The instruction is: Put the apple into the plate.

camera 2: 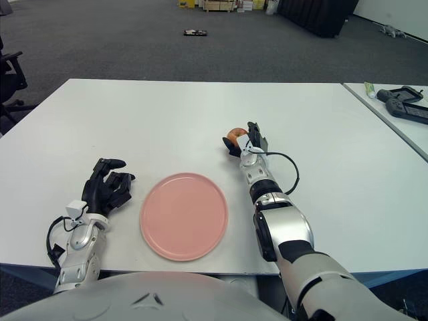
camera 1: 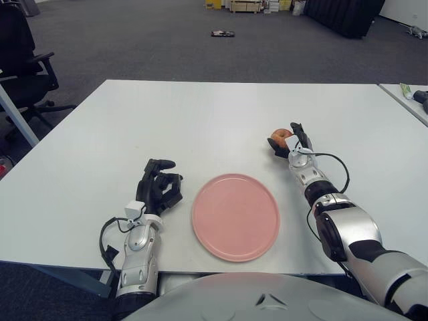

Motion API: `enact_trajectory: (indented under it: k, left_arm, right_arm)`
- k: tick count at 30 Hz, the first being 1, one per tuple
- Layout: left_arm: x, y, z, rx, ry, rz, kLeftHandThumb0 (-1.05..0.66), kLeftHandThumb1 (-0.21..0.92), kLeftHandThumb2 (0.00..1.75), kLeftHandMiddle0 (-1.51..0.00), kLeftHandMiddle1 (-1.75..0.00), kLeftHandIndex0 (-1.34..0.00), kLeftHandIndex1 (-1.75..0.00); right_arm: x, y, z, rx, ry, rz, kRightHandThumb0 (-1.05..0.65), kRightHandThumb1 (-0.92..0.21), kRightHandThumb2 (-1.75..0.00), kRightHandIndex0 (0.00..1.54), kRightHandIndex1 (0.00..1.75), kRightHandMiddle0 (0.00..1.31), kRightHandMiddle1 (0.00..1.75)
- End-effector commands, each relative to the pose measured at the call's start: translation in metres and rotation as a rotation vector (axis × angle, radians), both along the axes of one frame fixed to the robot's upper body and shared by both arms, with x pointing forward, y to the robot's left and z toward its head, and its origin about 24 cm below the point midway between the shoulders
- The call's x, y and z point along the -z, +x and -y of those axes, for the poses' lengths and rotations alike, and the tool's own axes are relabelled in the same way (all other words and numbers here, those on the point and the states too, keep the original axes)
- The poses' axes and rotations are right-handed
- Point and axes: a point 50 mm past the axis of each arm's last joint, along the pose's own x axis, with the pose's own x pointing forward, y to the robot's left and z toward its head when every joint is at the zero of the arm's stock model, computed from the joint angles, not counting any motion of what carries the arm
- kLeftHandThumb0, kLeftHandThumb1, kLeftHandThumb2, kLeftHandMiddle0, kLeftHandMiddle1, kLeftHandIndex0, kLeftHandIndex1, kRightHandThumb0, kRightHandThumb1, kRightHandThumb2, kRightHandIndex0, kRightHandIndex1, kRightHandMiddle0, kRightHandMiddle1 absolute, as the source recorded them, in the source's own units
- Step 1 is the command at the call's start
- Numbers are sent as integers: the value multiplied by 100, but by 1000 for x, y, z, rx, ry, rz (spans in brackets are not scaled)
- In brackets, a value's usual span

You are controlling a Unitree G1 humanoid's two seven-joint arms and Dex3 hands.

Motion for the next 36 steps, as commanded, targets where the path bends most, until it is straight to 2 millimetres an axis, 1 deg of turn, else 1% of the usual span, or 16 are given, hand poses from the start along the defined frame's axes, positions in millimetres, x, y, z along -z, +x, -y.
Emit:
enact_trajectory:
  k: [1, 2, 3, 4, 5, 6, 7, 8, 10, 12, 14, 15, 17, 23, 28, 36]
  left_arm:
    - [3, -2, -1, -9, -4, -28, 0, 60, 92, -45, -155, -29, -175]
    - [3, -2, -1, -9, -6, -29, 0, 60, 92, -45, -154, -29, -175]
    - [3, -2, -2, -9, -8, -30, 0, 60, 91, -46, -153, -29, -175]
    - [3, -2, -2, -9, -9, -31, 0, 60, 91, -46, -152, -29, -175]
    - [3, -2, -2, -9, -9, -32, 0, 60, 91, -46, -152, -29, -175]
    - [3, -2, -2, -9, -8, -32, 0, 60, 91, -47, -152, -30, -175]
    - [3, -2, -2, -10, -8, -32, 0, 60, 90, -47, -151, -30, -175]
    - [3, -2, -2, -10, -8, -32, 0, 60, 90, -47, -150, -30, -175]
    - [4, -2, -2, -10, -11, -29, 0, 60, 90, -48, -148, -30, -175]
    - [3, -2, -2, -10, -14, -27, 0, 60, 89, -49, -147, -31, -175]
    - [3, -2, -2, -9, -16, -25, 0, 60, 89, -49, -147, -31, -175]
    - [3, -2, -2, -9, -17, -24, 0, 60, 90, -49, -147, -31, -175]
    - [3, -2, -2, -7, -14, -23, 0, 60, 90, -48, -148, -32, -175]
    - [3, -2, -2, -6, -3, -23, 0, 57, 94, -47, -151, -32, -175]
    - [3, -2, -2, -9, -6, -19, 0, 57, 95, -48, -151, -33, -175]
    - [4, -2, -3, -14, -9, -20, 0, 57, 94, -48, -148, -34, -175]
  right_arm:
    - [1, -1, 2, 21, 45, 14, -39, -43, -105, 1, 104, 0, 87]
    - [0, -1, 2, 27, 62, 26, -37, -42, -109, 2, 111, 0, 96]
    - [0, -2, 2, 31, 72, 34, -34, -41, -113, 7, 124, 0, 115]
    - [0, -2, 2, 33, 79, 38, -32, -40, -115, 10, 133, 0, 127]
    - [-1, -2, 3, 37, 92, 47, -32, -39, -117, 12, 136, 0, 131]
    - [-1, -2, 3, 42, 104, 56, -18, -45, -110, 16, 143, 0, 138]
    - [-1, -2, 3, 45, 112, 63, 2, -54, -99, 23, 153, 0, 148]
    - [-2, -2, 3, 51, 117, 73, 14, -59, -92, 28, 159, 0, 156]
    - [-2, -3, 4, 62, 116, 85, 7, -61, -93, 36, 161, 9, 165]
    - [-3, -3, 4, 77, 107, 91, 3, -56, -97, 46, 156, 19, 170]
    - [-3, -3, 5, 94, 89, 98, 1, -46, -108, 57, 153, 29, 173]
    - [-3, -3, 5, 101, 80, 102, 1, -42, -112, 60, 153, 32, 173]
    - [-4, -3, 6, 123, 58, 114, 0, -31, -127, 70, 154, 40, 174]
    - [-6, -4, 5, 181, 34, 160, -1, -14, -150, 80, 165, 50, 175]
    - [-10, -7, 4, 227, 78, 230, 0, -8, -157, 83, 167, 55, 175]
    - [-15, -9, 4, 294, 186, 323, 0, -6, -160, 83, 169, 56, 175]
